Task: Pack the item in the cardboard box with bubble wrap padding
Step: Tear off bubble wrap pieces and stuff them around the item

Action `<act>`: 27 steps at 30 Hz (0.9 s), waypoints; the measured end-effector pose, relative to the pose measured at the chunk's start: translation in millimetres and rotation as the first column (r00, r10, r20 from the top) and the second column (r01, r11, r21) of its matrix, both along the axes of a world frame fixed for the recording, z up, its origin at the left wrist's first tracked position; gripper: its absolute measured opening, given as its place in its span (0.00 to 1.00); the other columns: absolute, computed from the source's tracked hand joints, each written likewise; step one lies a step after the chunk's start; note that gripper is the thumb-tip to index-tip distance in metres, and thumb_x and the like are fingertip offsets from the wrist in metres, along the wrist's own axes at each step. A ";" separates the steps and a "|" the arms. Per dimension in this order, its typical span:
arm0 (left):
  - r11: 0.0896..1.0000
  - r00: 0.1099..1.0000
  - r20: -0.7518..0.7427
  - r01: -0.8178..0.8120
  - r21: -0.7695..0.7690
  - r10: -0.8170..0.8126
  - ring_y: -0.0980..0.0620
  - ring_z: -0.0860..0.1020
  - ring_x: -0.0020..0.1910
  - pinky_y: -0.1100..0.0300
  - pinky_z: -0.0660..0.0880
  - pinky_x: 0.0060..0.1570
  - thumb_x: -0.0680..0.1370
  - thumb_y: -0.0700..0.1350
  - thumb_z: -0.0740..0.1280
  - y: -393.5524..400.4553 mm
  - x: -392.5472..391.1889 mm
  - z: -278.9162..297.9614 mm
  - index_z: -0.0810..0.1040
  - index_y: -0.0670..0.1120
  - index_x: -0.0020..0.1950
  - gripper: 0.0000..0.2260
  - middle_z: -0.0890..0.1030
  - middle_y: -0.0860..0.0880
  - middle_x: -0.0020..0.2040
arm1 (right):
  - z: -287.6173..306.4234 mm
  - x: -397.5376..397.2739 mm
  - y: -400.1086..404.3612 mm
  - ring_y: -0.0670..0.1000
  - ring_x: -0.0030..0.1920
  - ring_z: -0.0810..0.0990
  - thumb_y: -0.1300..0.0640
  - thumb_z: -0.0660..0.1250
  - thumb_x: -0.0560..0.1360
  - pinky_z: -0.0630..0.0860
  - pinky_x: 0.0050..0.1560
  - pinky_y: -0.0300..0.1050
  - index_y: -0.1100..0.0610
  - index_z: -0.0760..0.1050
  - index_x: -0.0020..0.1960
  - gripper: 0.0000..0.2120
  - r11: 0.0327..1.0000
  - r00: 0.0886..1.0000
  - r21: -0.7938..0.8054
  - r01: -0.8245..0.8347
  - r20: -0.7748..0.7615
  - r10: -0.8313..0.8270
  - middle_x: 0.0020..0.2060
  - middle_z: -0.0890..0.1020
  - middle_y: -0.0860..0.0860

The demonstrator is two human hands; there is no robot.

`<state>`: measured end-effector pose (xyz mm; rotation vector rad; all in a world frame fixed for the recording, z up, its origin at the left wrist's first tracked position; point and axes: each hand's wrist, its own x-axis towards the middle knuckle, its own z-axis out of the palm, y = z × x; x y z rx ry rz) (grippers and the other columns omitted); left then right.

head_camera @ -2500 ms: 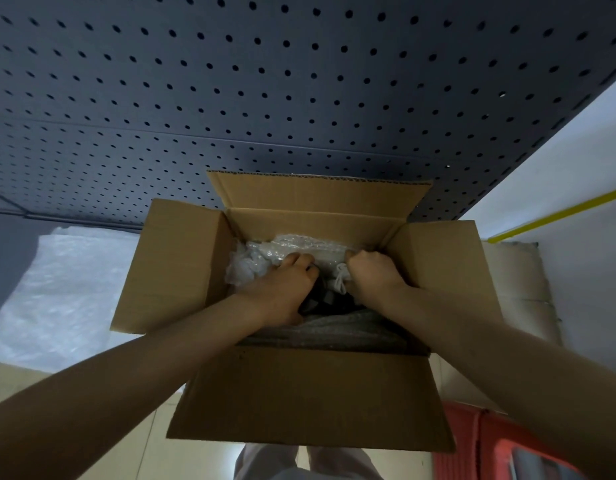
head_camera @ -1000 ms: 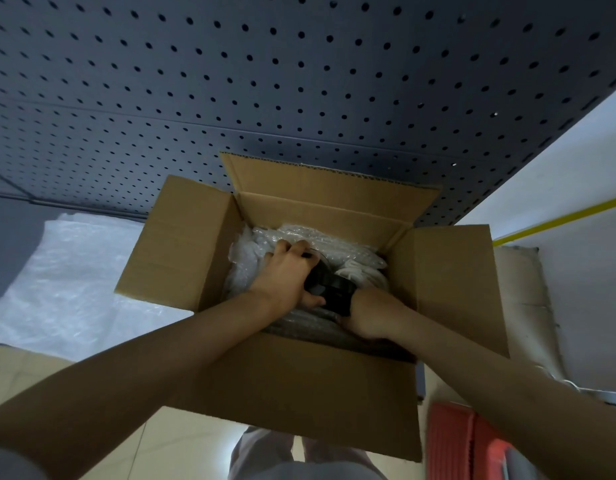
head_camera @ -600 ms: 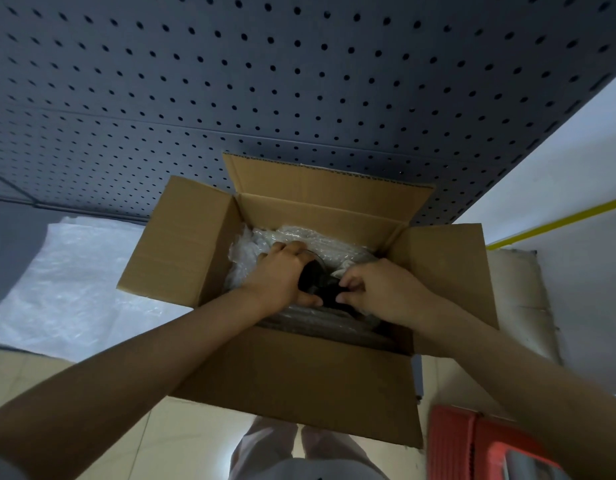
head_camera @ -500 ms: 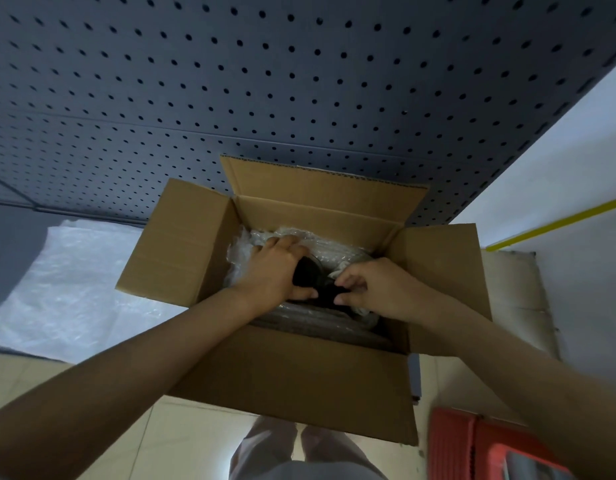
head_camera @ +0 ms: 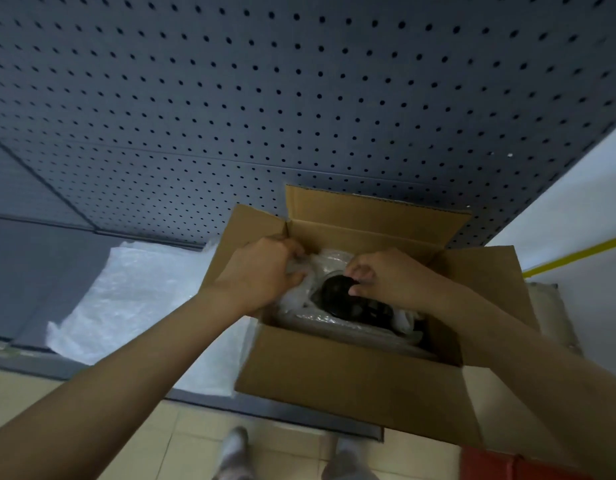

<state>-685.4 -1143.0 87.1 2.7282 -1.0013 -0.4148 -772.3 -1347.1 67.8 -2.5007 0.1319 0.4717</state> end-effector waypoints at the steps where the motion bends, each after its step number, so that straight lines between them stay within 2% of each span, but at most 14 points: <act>1: 1.000 0.999 0.032 0.009 0.019 -0.010 0.49 0.79 0.55 0.59 0.73 0.47 0.78 0.54 0.64 12.2 7.1 6.9 0.76 0.51 0.64 0.16 0.79 0.50 0.60 | 5.6 8.0 13.6 0.45 0.56 0.79 0.52 0.71 0.74 0.76 0.59 0.41 0.52 0.77 0.62 0.17 0.999 1.000 -0.038 -0.009 0.023 0.009 0.57 0.82 0.49; 4: 0.996 0.987 0.157 0.031 0.084 -0.044 0.46 0.79 0.54 0.55 0.74 0.51 0.79 0.55 0.62 58.5 30.1 24.1 0.75 0.46 0.63 0.18 0.79 0.46 0.58 | 19.9 34.0 62.8 0.46 0.55 0.80 0.54 0.70 0.75 0.77 0.59 0.44 0.52 0.77 0.62 0.16 0.996 0.997 -0.090 0.009 0.072 -0.003 0.57 0.82 0.48; 7: 0.994 0.971 0.226 0.060 0.090 -0.080 0.47 0.79 0.54 0.53 0.77 0.53 0.79 0.56 0.63 116.2 58.0 35.8 0.75 0.48 0.64 0.18 0.79 0.48 0.58 | 34.6 58.8 117.3 0.46 0.51 0.80 0.56 0.68 0.76 0.78 0.56 0.44 0.53 0.77 0.61 0.14 0.990 0.992 -0.127 0.066 0.111 -0.052 0.53 0.83 0.48; 11: 0.990 0.966 0.245 0.055 0.127 -0.085 0.46 0.79 0.54 0.54 0.76 0.53 0.80 0.53 0.62 192.4 91.9 42.9 0.74 0.48 0.65 0.16 0.79 0.47 0.59 | 57.5 85.9 188.8 0.47 0.50 0.80 0.57 0.68 0.76 0.77 0.51 0.40 0.54 0.78 0.60 0.12 0.986 0.975 -0.126 0.110 0.206 -0.083 0.51 0.83 0.48; 14: 0.986 0.975 0.212 0.032 0.161 -0.066 0.46 0.79 0.55 0.53 0.76 0.53 0.80 0.52 0.62 235.2 109.0 33.5 0.74 0.47 0.65 0.16 0.79 0.47 0.59 | 64.3 100.6 241.5 0.47 0.46 0.81 0.55 0.67 0.76 0.79 0.51 0.47 0.51 0.79 0.58 0.11 0.986 0.951 -0.135 0.101 0.305 -0.055 0.46 0.84 0.47; 15: 0.984 0.980 0.186 0.033 0.174 -0.066 0.46 0.79 0.55 0.53 0.76 0.53 0.80 0.53 0.62 245.6 112.1 27.4 0.74 0.47 0.66 0.17 0.79 0.47 0.59 | 62.2 104.8 258.1 0.46 0.44 0.80 0.54 0.67 0.76 0.79 0.50 0.46 0.50 0.80 0.57 0.11 0.987 0.948 -0.133 0.094 0.315 -0.048 0.44 0.83 0.45; 17: 0.983 0.993 0.107 0.031 0.179 -0.050 0.47 0.79 0.58 0.53 0.76 0.55 0.79 0.54 0.63 261.3 116.5 12.6 0.73 0.48 0.67 0.18 0.79 0.48 0.62 | 52.3 112.6 288.5 0.46 0.44 0.79 0.54 0.68 0.76 0.78 0.51 0.44 0.52 0.79 0.58 0.12 0.995 0.965 -0.070 0.076 0.256 -0.056 0.44 0.81 0.45; 19: 0.978 0.998 0.046 0.024 0.207 -0.034 0.48 0.77 0.61 0.54 0.72 0.59 0.79 0.54 0.63 272.9 120.1 -3.6 0.71 0.49 0.69 0.19 0.77 0.49 0.64 | 29.7 121.1 309.6 0.48 0.48 0.79 0.52 0.69 0.75 0.78 0.54 0.45 0.53 0.78 0.60 0.14 0.997 0.982 -0.053 0.059 0.183 -0.048 0.49 0.81 0.48; 23: 0.955 0.997 -0.078 0.027 0.295 -0.004 0.47 0.77 0.62 0.55 0.74 0.58 0.80 0.53 0.62 288.5 122.7 -33.9 0.69 0.49 0.71 0.20 0.75 0.47 0.67 | -29.3 130.9 321.5 0.52 0.60 0.76 0.52 0.68 0.75 0.74 0.61 0.46 0.54 0.75 0.63 0.18 0.988 0.996 -0.123 0.091 0.022 -0.089 0.61 0.77 0.53; 27: 0.941 0.993 -0.120 0.049 0.336 -0.009 0.46 0.76 0.62 0.54 0.73 0.58 0.81 0.53 0.61 300.0 128.6 -56.2 0.69 0.47 0.71 0.20 0.74 0.46 0.67 | -64.5 142.0 317.8 0.55 0.63 0.74 0.52 0.69 0.75 0.73 0.62 0.46 0.55 0.74 0.63 0.18 0.976 0.989 -0.177 0.123 -0.063 -0.136 0.62 0.75 0.54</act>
